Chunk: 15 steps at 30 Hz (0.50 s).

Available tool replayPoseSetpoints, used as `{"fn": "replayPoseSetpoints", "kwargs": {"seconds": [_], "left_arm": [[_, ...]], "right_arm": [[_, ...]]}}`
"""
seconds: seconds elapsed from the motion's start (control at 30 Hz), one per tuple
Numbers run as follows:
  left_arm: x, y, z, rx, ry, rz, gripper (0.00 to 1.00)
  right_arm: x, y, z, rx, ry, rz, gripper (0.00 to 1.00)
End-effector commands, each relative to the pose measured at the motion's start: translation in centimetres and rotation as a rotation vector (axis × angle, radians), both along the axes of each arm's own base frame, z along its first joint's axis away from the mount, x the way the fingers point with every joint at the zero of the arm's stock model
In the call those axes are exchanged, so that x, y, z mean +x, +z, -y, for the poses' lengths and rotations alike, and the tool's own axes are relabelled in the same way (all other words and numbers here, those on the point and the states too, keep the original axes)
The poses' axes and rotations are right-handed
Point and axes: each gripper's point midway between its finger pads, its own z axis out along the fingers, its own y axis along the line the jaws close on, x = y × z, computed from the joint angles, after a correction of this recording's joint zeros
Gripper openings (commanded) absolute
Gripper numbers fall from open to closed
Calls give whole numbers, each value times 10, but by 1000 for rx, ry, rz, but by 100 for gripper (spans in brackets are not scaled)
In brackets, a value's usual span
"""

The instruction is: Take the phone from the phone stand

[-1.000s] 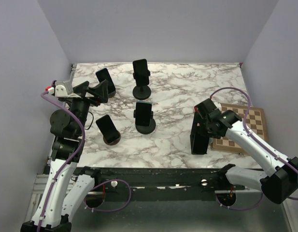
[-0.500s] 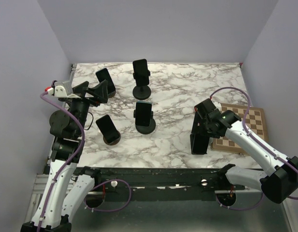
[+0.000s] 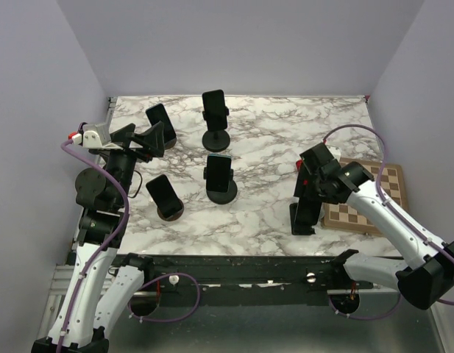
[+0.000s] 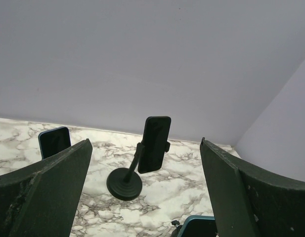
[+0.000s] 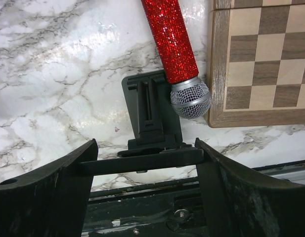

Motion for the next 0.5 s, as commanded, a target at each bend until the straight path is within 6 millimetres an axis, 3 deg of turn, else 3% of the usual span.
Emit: {"fn": "replayPoseSetpoints", "kwargs": {"seconds": [0.0,0.27,0.47], "left_arm": [[-5,9,0,-7,-7,17,99],[-5,8,0,-7,-2,15,99],[-5,9,-1,-8,4,18,98]], "right_arm": [[12,28,1,-22,13,70,3],[34,68,-6,-40,59,132,1],[58,91,-26,-8,114,167,1]]}}
